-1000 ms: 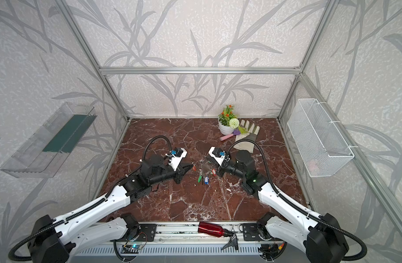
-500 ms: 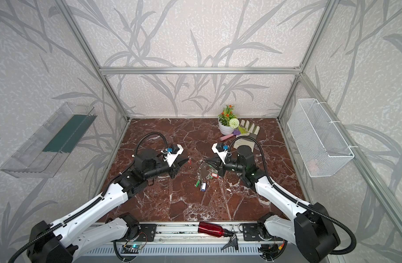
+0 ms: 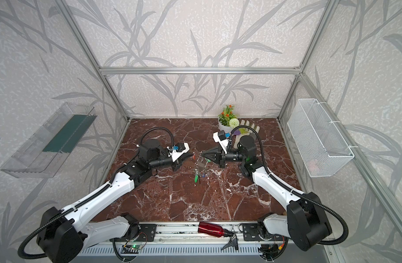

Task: Put the keys on the keyring

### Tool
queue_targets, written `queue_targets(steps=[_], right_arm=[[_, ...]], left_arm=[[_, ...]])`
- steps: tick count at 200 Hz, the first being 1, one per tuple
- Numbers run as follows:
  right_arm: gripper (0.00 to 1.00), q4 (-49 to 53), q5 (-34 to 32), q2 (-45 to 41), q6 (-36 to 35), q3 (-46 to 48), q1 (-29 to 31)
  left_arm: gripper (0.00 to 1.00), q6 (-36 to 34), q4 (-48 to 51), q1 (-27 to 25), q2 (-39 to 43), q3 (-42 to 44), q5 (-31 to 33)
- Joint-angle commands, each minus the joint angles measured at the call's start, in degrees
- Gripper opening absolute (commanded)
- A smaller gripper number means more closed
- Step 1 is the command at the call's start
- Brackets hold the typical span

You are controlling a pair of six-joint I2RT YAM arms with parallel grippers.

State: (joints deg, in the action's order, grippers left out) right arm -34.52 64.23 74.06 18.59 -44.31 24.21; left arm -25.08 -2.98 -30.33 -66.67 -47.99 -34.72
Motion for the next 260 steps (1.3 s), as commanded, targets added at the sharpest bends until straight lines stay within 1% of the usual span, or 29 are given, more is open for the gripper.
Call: queue_targets(steps=[1, 46, 75, 106, 146, 179, 260], right_arm=[[0.0, -3.73, 3.82, 0.43, 2.8, -2.88, -0.17], [0.0, -2.79, 5.67, 1.96, 3.91, -4.97, -0.13], [0.0, -2.13, 5.99, 2.74, 4.09, -6.12, -0.17], [0.0, -0.43, 6.53, 3.36, 3.51, -7.09, -0.17], [0.0, 0.9, 6.18, 3.28, 2.59, -7.17, -0.13], [0.0, 2.49, 6.09, 3.37, 1.51, -7.35, -0.13], [0.0, 2.64, 5.38, 3.97, 1.46, -7.72, -0.21]], left_arm=[[0.0, -3.28, -3.12, 0.62, -0.65, -2.6, -2.91], [0.0, -3.71, -3.53, 0.58, -0.22, -3.4, -7.93], [0.0, -5.36, -0.23, 0.6, 0.18, -4.53, -10.79], [0.0, -4.33, -2.1, 0.55, 1.48, -3.57, -11.54], [0.0, -4.01, -0.83, 0.56, 1.2, -4.83, -13.24], [0.0, -3.23, -2.23, 0.57, 1.72, -4.36, -13.08], [0.0, -3.66, -0.28, 0.55, 2.03, -4.97, -15.66]])
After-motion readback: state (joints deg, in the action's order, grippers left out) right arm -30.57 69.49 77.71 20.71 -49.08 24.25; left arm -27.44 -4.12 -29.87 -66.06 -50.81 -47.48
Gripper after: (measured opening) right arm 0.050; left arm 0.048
